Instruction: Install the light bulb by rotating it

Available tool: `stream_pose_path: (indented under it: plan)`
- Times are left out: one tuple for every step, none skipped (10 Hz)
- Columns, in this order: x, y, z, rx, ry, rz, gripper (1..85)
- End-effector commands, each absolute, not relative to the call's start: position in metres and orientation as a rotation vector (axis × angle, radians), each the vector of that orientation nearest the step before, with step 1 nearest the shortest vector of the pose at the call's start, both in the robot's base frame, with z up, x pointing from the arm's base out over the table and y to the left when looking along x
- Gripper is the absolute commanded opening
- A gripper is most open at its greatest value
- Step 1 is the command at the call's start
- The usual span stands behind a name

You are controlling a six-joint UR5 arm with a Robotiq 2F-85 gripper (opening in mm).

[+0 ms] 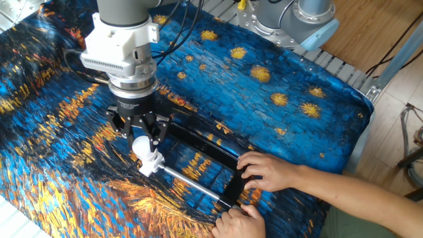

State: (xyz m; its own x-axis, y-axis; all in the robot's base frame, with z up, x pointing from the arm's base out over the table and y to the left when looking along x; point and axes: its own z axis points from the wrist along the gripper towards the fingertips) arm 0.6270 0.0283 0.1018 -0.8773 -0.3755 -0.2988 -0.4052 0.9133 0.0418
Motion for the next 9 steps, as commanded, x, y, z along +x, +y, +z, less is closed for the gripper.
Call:
stream_pose_path:
  plan:
    - [0.618, 0.025, 0.102, -0.626, 2.816, 0.145, 37.0]
    - [0.614, 0.024, 0.102, -0.639, 2.832, 0.142, 40.3]
    - [0.612, 0.024, 0.101, -0.659, 2.834, 0.143, 48.3]
    - [0.61, 0.024, 0.101, -0.678, 2.837, 0.144, 54.3]
    - [0.608, 0.025, 0.1, -0.686, 2.845, 0.147, 58.0]
    - [0.601, 0.024, 0.098, -0.72, 2.859, 0.154, 64.0]
    - [0.601, 0.023, 0.098, -0.728, 2.861, 0.148, 66.0]
    - [0.601, 0.023, 0.098, -0.735, 2.859, 0.148, 68.0]
    - [0.6, 0.022, 0.099, -0.745, 2.86, 0.146, 68.7]
